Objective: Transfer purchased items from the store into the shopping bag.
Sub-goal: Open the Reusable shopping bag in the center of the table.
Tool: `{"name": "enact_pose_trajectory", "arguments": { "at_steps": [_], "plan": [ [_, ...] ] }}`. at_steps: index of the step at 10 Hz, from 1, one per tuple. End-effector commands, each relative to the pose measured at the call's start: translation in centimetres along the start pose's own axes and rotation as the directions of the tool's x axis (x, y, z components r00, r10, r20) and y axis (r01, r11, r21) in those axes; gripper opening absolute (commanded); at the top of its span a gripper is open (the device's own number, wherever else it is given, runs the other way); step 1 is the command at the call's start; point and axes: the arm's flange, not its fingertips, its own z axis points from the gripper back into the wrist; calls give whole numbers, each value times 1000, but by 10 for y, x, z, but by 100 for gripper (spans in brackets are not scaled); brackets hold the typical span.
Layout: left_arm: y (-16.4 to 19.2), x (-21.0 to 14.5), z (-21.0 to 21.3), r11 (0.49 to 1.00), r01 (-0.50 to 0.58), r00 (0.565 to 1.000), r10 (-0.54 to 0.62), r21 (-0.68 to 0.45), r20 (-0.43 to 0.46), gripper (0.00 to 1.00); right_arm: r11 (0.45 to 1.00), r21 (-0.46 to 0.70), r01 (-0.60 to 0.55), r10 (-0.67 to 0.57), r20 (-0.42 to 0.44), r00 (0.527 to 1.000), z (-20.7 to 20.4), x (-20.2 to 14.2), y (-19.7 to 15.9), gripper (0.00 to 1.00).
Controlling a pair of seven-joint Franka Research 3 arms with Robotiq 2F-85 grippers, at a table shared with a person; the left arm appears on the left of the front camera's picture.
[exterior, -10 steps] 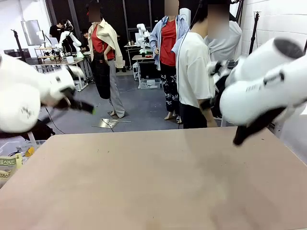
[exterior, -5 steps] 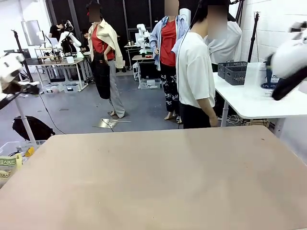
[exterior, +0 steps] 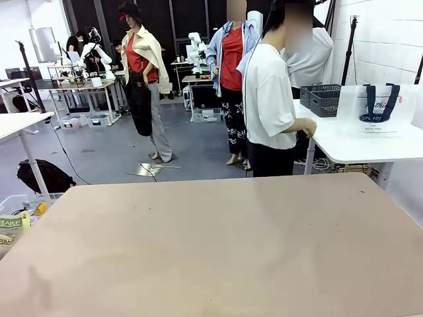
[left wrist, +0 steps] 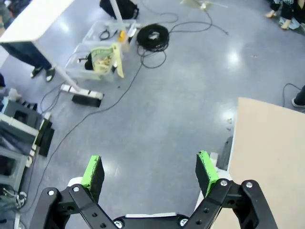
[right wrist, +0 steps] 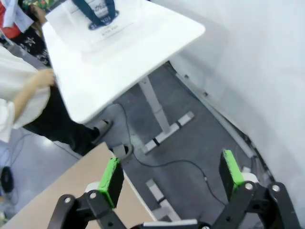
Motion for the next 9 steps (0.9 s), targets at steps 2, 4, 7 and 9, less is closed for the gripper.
{"name": "enact_pose_trajectory", "arguments": {
  "at_steps": [2, 4, 7, 9],
  "plan": [
    [-54, 10, 2, 997, 21, 1000, -21, -73, 5, 100, 1000, 0, 0, 0, 0, 1000, 0, 0, 0, 100],
    [-5, -1, -2, 1000, -3, 1000, 3, -9, -14, 100, 1000, 0, 0, 0, 0, 1000, 0, 0, 0, 100],
    [-5, -1, -2, 1000, -3, 1000, 3, -9, -14, 100, 1000, 0, 0, 0, 0, 1000, 0, 0, 0, 100],
    [-5, -1, -2, 1000, -3, 1000, 3, -9, -14, 100, 1000, 0, 0, 0, 0, 1000, 0, 0, 0, 100]
  ]
}}
